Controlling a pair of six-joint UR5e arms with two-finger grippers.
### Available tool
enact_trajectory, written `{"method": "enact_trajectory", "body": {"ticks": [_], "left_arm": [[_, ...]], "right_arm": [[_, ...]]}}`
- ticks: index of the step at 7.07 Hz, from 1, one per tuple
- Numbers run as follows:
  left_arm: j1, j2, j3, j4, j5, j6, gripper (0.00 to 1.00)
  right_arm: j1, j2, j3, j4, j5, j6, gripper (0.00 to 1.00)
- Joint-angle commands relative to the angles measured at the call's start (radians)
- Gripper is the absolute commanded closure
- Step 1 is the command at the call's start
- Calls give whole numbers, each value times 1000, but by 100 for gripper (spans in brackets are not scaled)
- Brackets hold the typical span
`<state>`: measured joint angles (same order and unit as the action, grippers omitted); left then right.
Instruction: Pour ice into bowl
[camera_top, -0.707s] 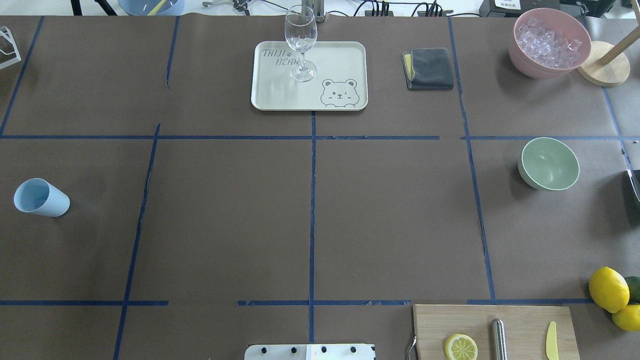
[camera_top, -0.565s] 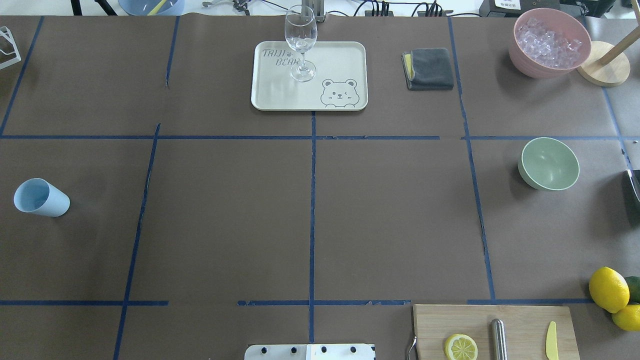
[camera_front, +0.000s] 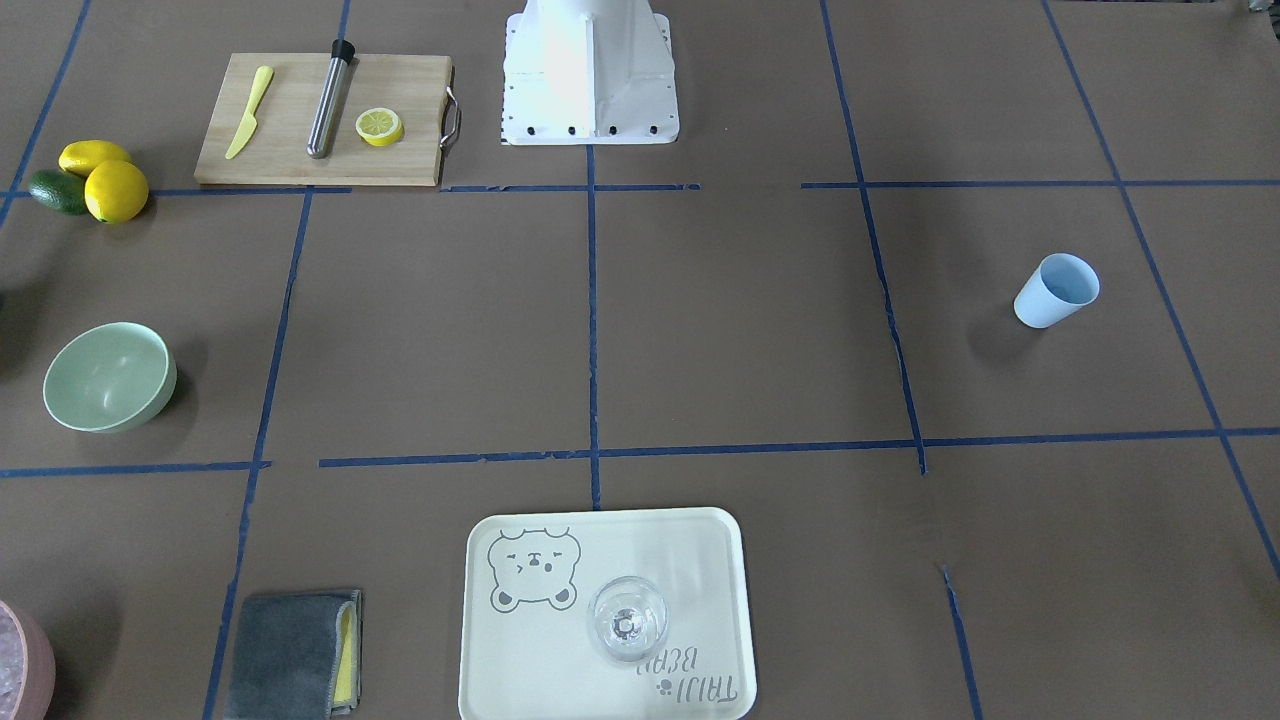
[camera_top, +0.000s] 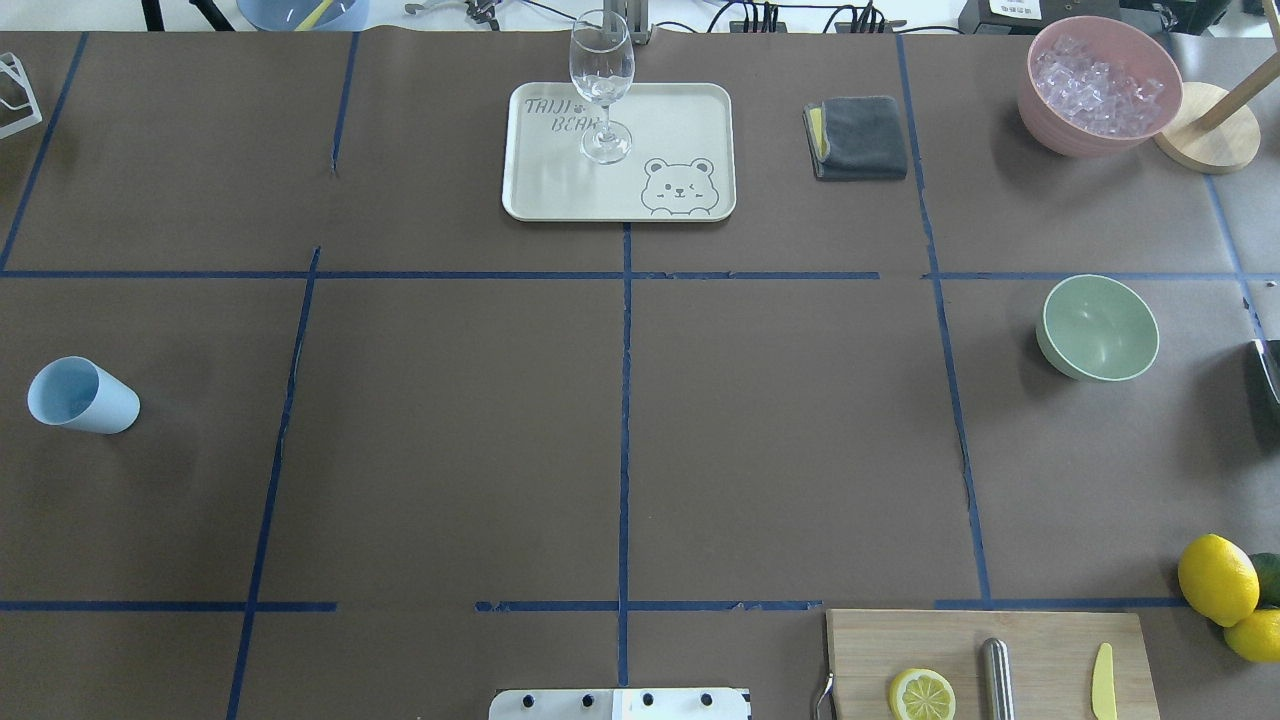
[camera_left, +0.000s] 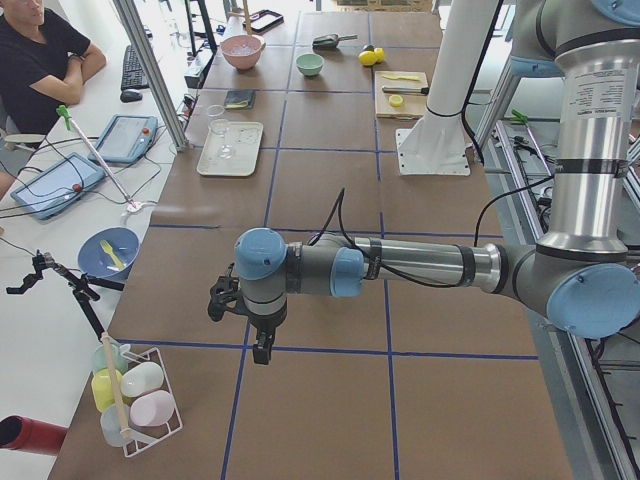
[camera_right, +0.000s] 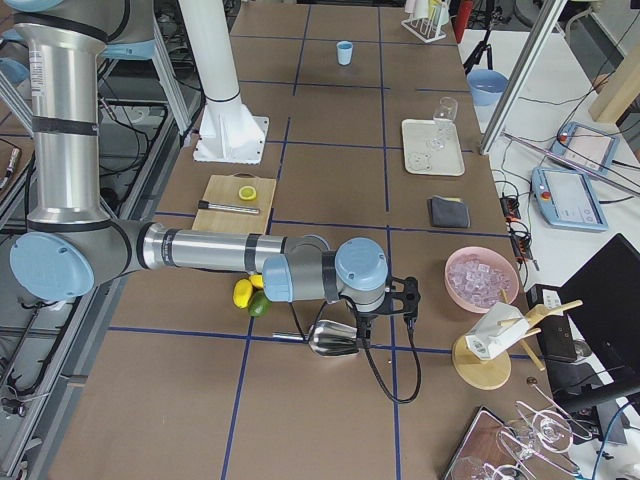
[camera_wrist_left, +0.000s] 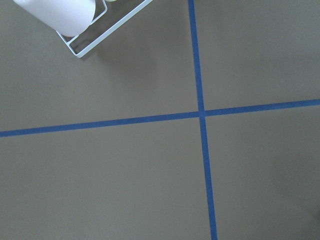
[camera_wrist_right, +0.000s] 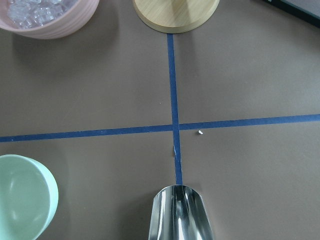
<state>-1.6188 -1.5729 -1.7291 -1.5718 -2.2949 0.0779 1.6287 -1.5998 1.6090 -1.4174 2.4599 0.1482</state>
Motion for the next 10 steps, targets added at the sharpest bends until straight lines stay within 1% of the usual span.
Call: {"method": "enact_trajectory", "body": {"ticks": [1, 2, 3, 4, 5, 6, 7, 8, 9, 10], "left_arm": [[5, -27, -128, -45, 3, -29, 0], [17, -30, -189, -59, 3, -68, 0], [34, -18, -198, -151, 6, -114, 0], [40, 26, -199, -231, 17, -142, 0], [68, 51, -202, -322, 70, -238, 0], [136, 106, -202, -450, 118, -344, 0], [217, 179, -231, -562, 187, -451, 0], [236, 215, -247, -614, 225, -460, 0], [238, 272, -263, -690, 230, -493, 0], [256, 275, -279, -700, 230, -539, 0]], "right_arm": [[-16, 66, -21, -3, 39, 54, 0], [-38, 43, -27, 20, 110, 107, 0], [-97, 50, -43, 78, 108, 161, 0], [-139, 53, -53, 139, 105, 227, 0], [-191, 52, -52, 223, 85, 331, 0], [-269, 41, -54, 339, 14, 457, 0], [-350, 40, -57, 441, -65, 590, 0], [-428, 38, -58, 487, -140, 652, 0], [-493, 31, -69, 509, -198, 665, 0], [-530, 17, -81, 527, -219, 671, 0]]}}
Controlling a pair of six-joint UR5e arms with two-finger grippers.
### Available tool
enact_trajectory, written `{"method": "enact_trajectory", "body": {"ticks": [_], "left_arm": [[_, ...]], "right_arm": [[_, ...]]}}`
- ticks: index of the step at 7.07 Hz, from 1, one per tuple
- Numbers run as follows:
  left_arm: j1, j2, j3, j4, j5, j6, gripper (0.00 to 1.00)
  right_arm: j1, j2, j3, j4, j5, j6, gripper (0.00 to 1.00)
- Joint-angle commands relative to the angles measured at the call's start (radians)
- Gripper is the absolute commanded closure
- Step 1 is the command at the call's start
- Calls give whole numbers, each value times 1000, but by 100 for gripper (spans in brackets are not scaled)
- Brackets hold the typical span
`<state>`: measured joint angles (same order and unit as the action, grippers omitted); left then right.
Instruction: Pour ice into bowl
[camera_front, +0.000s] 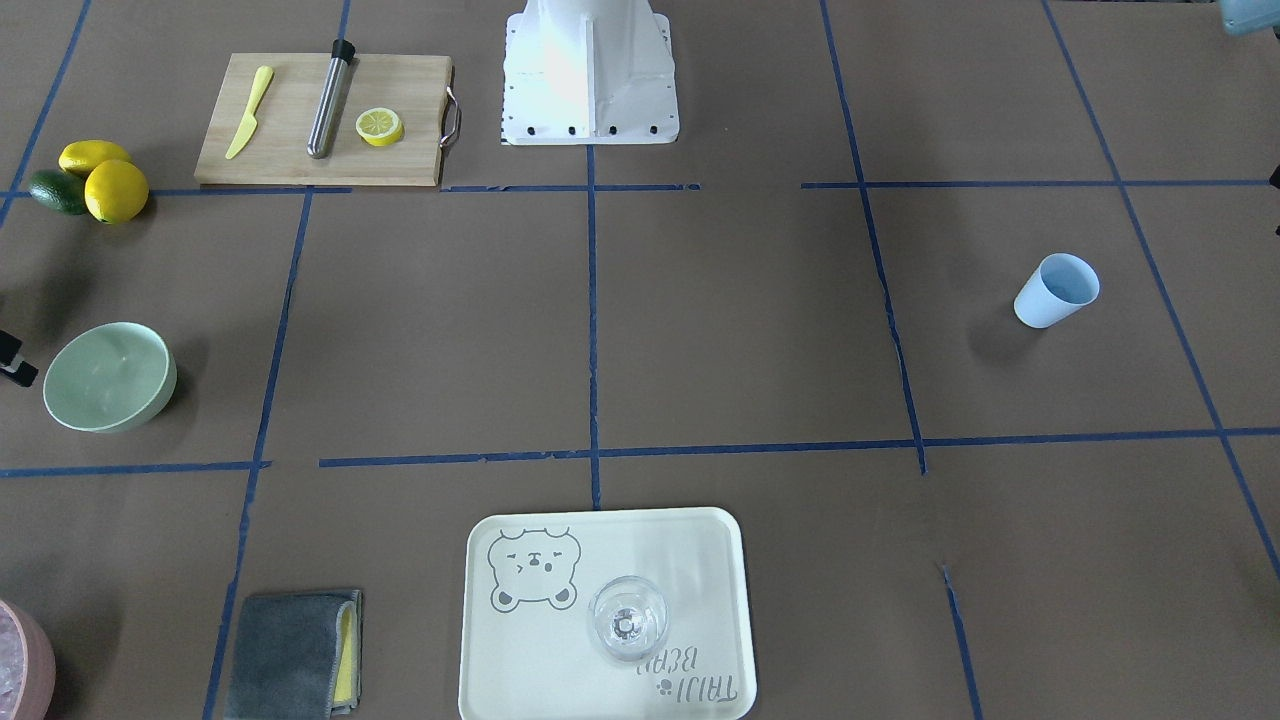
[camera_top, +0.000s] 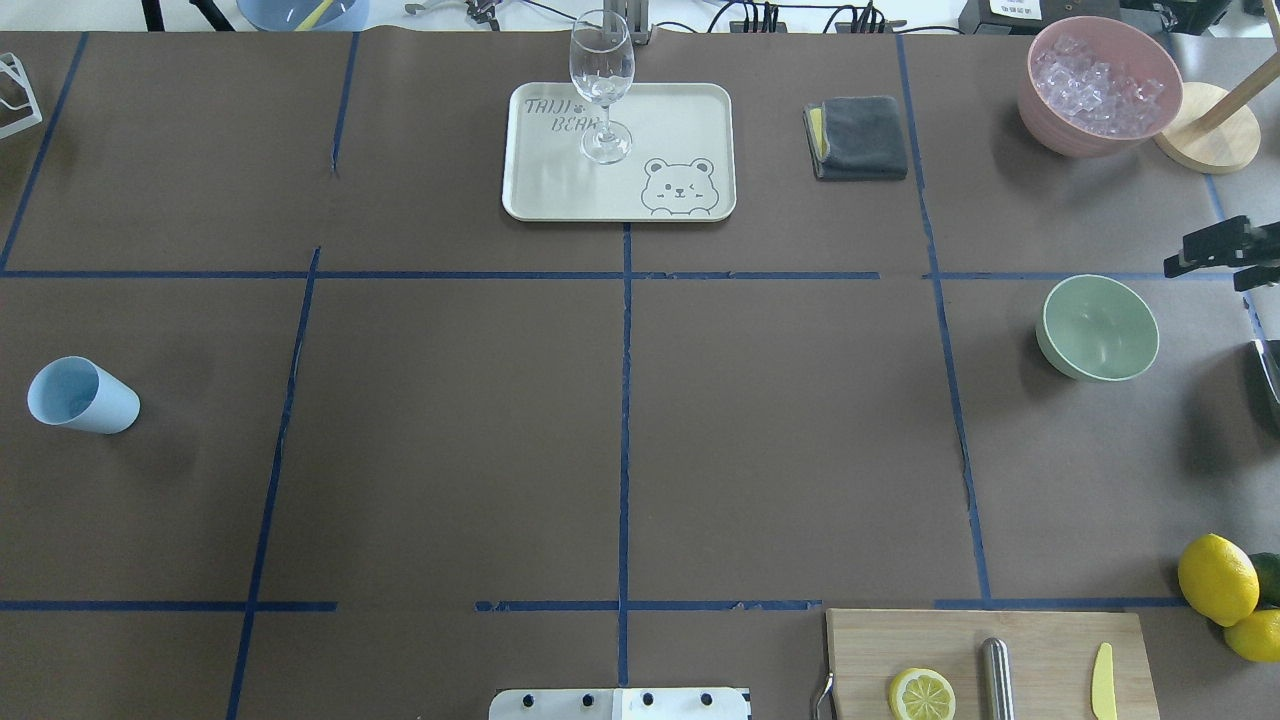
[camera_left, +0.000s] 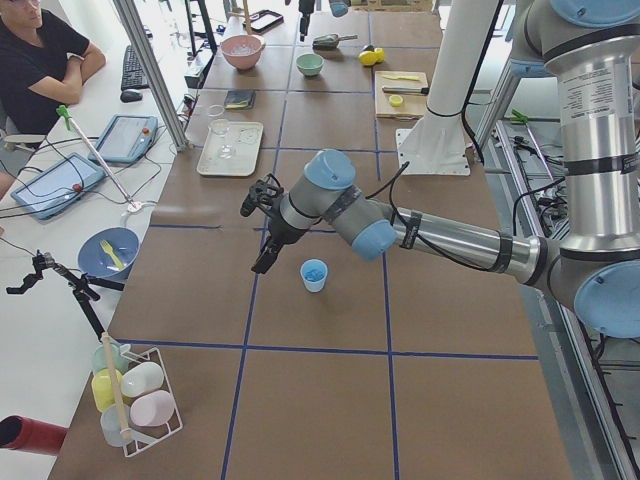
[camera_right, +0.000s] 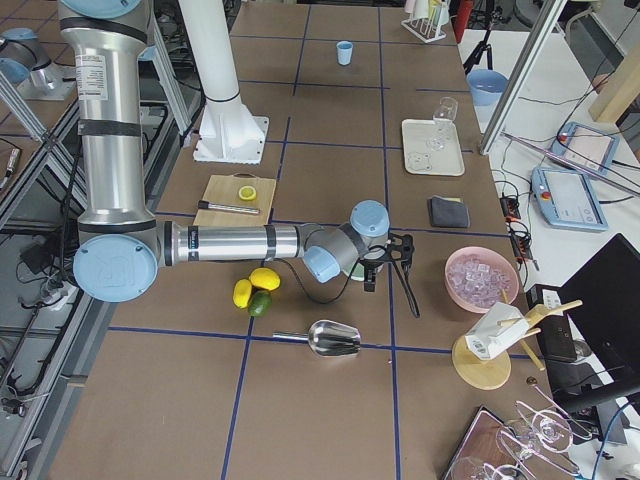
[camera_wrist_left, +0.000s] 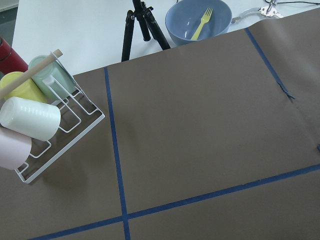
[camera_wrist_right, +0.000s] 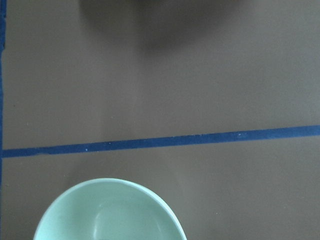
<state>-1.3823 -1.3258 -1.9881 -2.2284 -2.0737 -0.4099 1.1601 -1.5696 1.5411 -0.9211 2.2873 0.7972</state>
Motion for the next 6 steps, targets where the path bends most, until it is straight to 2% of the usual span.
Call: {"method": "enact_trajectory", "body": {"ticks": [1, 2, 4, 5, 6], "left_arm": [[41, 27, -31, -43, 7, -78, 0], [58, 26, -38, -45, 9, -105, 0], [63, 26, -44, -45, 11, -107, 0], [63, 26, -43, -45, 11, -107, 0], [66, 26, -43, -45, 11, -109, 0]], "right_arm": [[-75, -33, -35, 81, -46, 23, 0], [-88, -36, -51, 96, -48, 23, 0], [-111, -36, -56, 97, -48, 23, 25], [-111, -32, -52, 99, -49, 25, 66], [-111, -29, -46, 99, -49, 28, 100]]}}
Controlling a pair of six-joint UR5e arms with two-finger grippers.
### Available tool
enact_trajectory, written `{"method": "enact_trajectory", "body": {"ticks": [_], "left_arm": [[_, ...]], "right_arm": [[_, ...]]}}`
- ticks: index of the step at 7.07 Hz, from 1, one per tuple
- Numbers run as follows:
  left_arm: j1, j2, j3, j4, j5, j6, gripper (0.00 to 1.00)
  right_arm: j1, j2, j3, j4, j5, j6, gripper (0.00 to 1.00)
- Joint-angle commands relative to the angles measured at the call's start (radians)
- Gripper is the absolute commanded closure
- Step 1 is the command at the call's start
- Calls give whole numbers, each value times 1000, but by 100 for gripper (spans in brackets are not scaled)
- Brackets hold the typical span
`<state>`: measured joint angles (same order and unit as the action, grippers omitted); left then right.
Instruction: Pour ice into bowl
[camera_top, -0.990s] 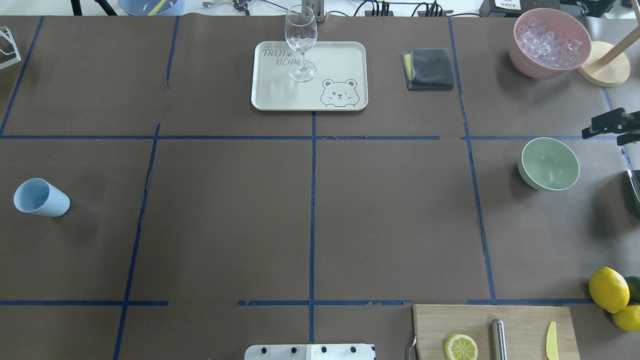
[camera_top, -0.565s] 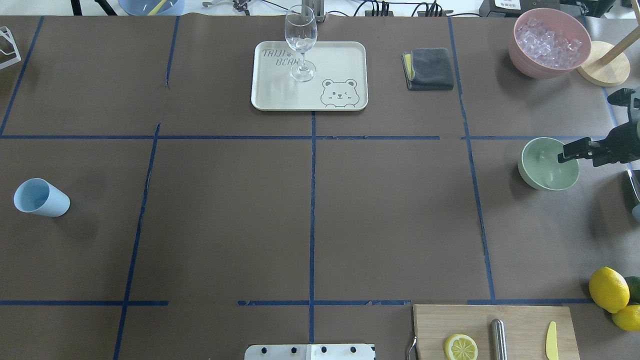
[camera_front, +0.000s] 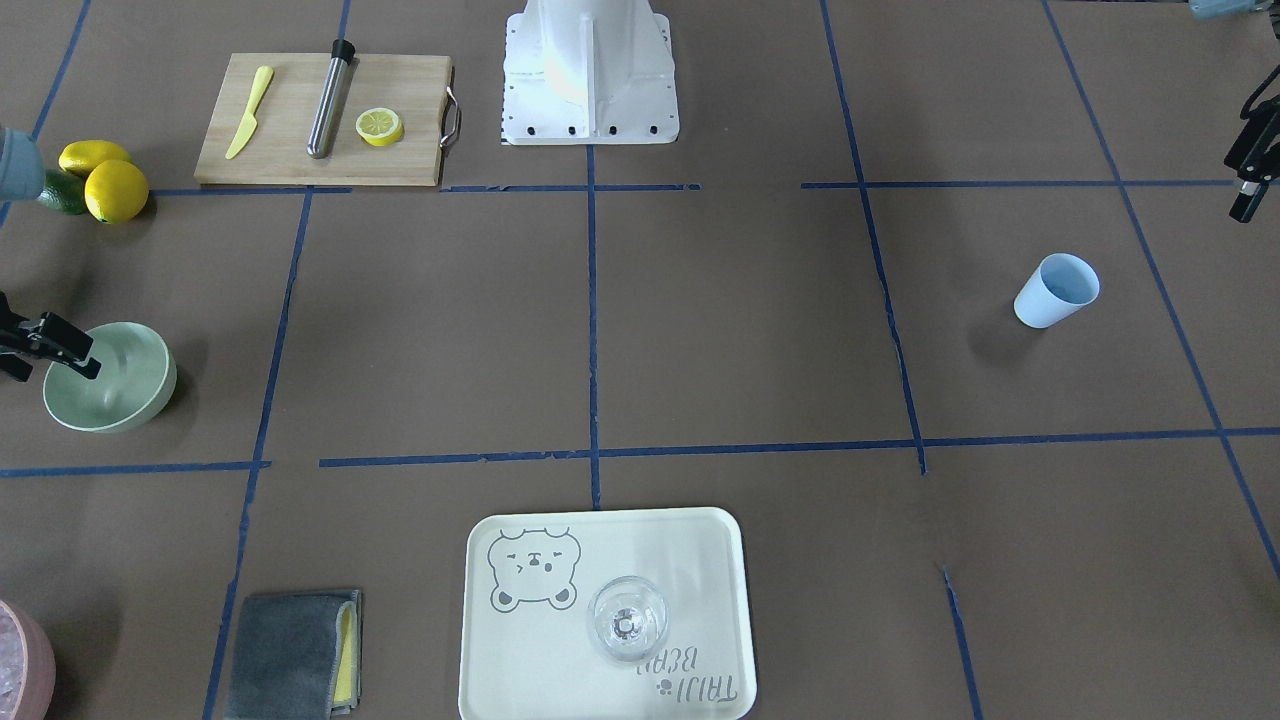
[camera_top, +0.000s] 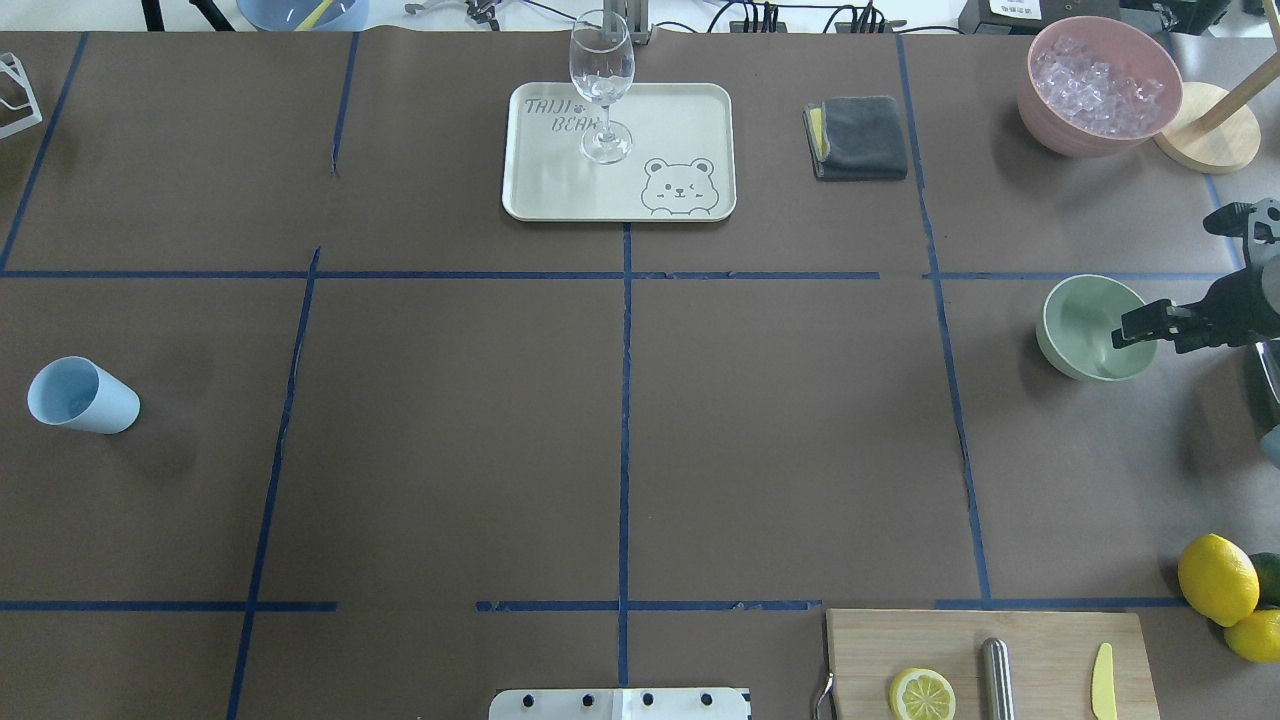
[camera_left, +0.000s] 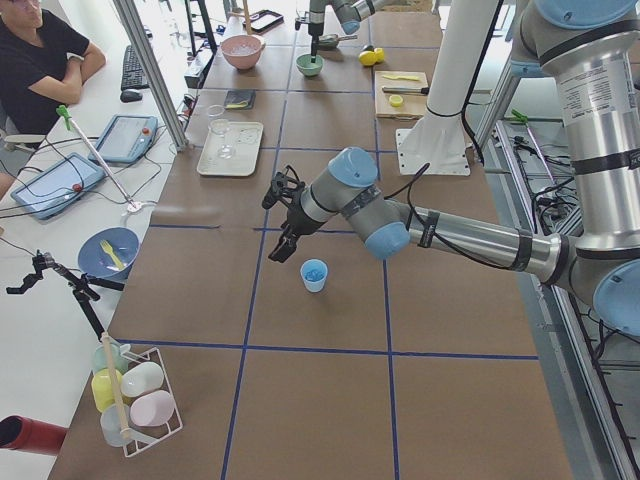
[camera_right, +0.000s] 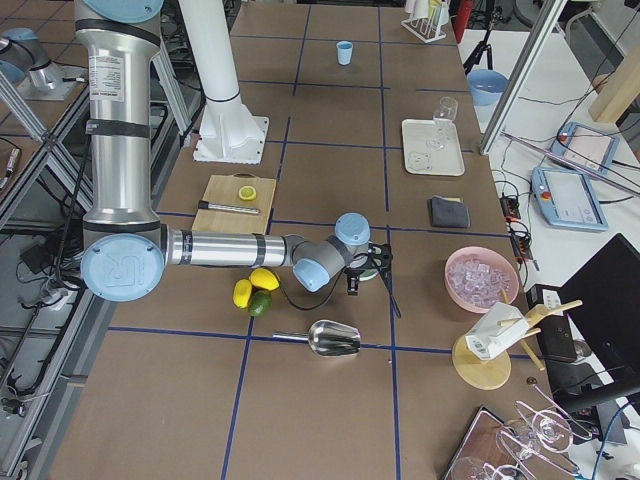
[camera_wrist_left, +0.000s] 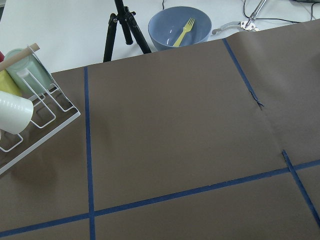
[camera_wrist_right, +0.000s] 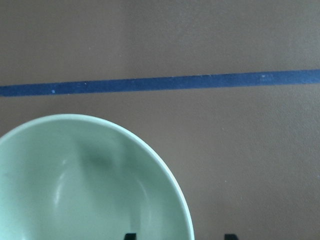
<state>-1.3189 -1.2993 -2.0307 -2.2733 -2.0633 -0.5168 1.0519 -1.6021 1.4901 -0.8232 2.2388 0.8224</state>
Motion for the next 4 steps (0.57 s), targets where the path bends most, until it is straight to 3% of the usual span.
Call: {"method": "enact_trajectory", "body": {"ticks": [1, 4], "left_arm": [[41, 0, 0, -3, 0, -29, 0], [258, 38, 0, -118, 188, -219, 0]], "right_arm": [[-1, 5, 19, 1, 10, 1, 100], [14, -10, 105, -16, 70, 14, 100]]}}
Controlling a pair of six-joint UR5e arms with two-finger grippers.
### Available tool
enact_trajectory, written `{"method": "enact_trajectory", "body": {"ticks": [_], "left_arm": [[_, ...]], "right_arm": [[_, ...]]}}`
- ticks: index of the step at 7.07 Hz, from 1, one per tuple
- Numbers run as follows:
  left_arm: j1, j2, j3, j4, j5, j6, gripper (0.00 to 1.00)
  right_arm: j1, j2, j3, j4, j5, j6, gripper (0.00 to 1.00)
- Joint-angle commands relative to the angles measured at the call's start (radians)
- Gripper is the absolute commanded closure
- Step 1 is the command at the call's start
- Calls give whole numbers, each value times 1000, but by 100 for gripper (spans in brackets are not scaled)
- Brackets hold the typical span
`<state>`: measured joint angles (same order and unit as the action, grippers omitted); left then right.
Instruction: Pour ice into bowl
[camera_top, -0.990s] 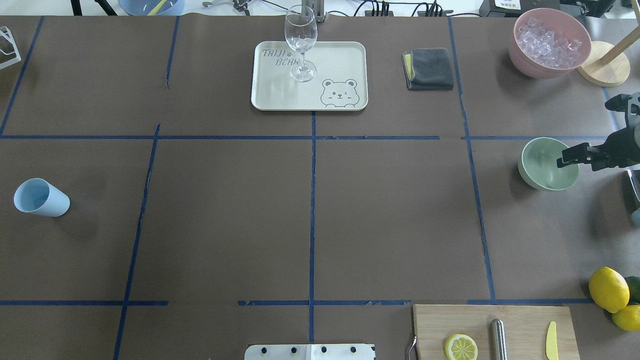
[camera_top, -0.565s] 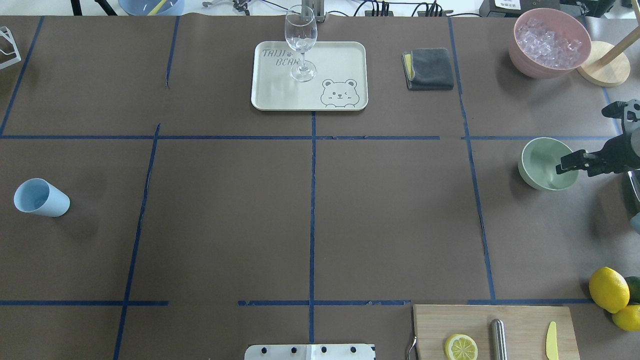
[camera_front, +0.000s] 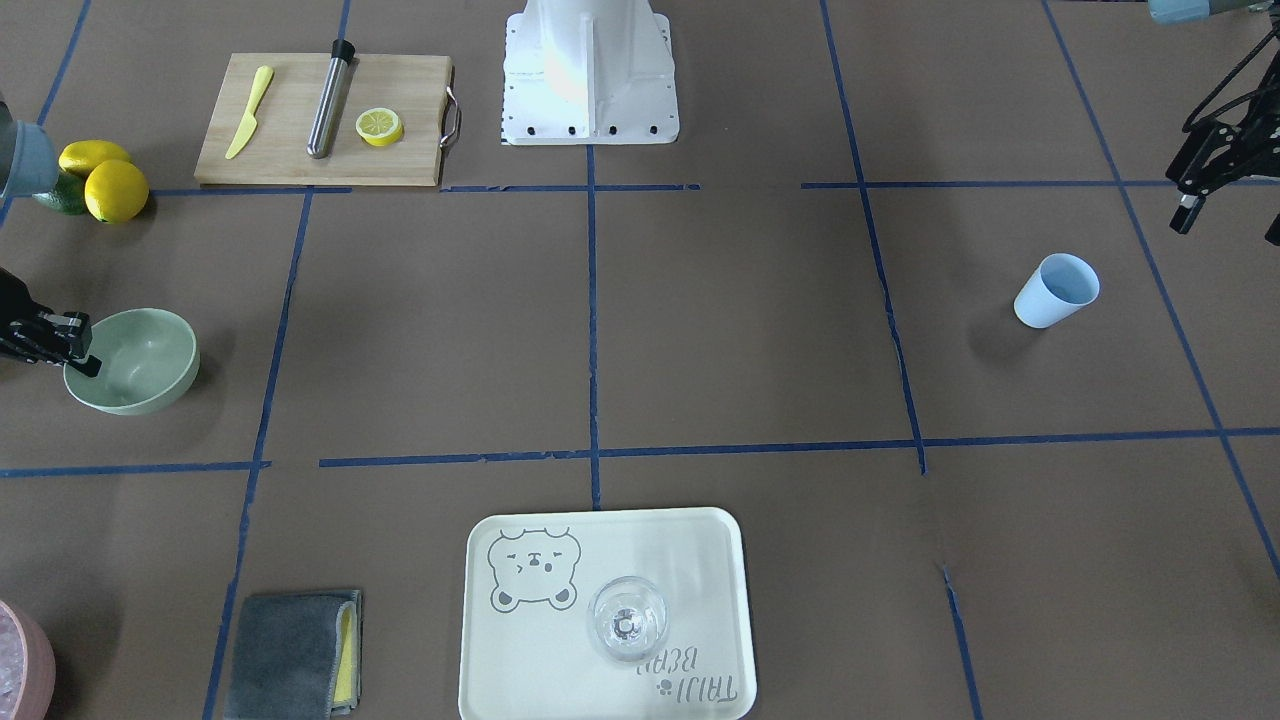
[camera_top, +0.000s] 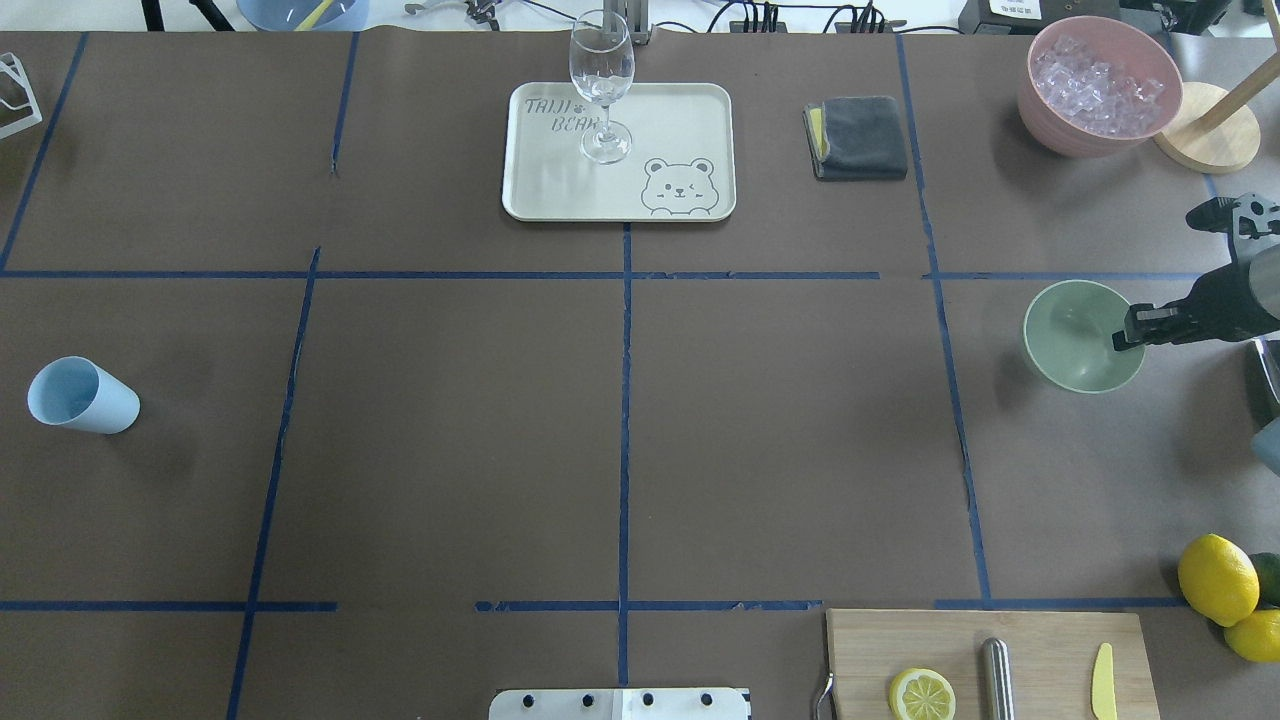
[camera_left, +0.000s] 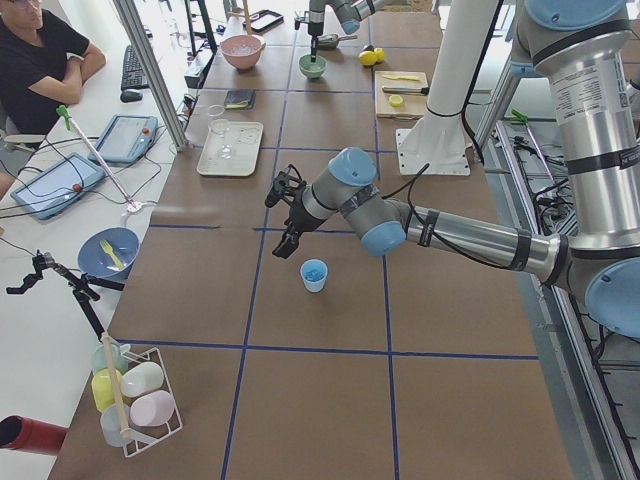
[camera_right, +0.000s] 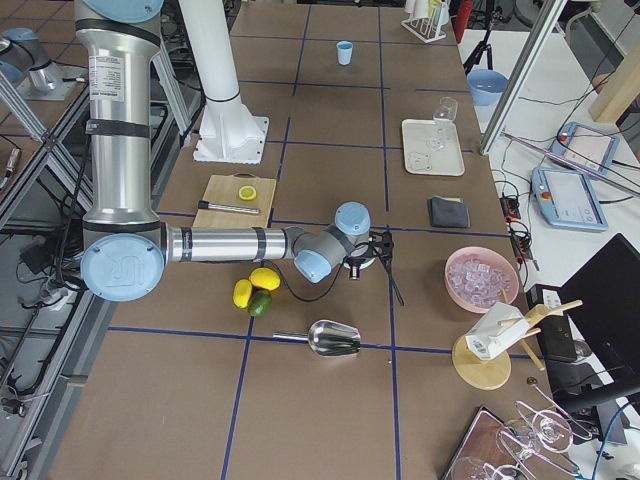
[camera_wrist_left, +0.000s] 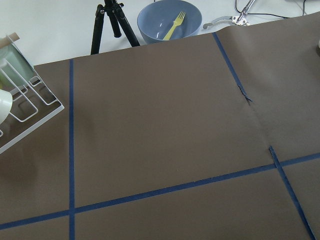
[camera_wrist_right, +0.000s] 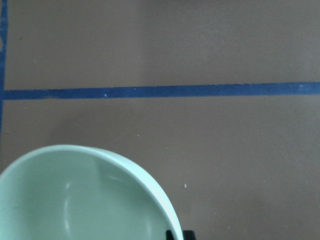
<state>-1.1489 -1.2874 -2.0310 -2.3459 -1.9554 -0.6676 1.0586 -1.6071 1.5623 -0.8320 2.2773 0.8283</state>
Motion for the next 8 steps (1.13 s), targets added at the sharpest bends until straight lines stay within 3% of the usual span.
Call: {"method": "enact_trajectory", "body": {"ticks": [1, 3, 5, 6, 8], "left_arm": [[168, 116, 0, -196, 161, -148, 0], [312, 225, 2, -324, 284, -284, 0], [490, 267, 24, -378, 483, -462, 0], [576, 273, 75, -427, 575, -549, 0], [816, 273, 191, -486, 865, -746, 1]], "right_arm": [[11, 4, 79, -18, 53, 99, 100], [-8, 56, 224, -176, 60, 228, 100], [-87, 230, 350, -467, 57, 390, 100], [-132, 340, 354, -548, 47, 496, 100], [-219, 510, 354, -706, 37, 627, 100]]}}
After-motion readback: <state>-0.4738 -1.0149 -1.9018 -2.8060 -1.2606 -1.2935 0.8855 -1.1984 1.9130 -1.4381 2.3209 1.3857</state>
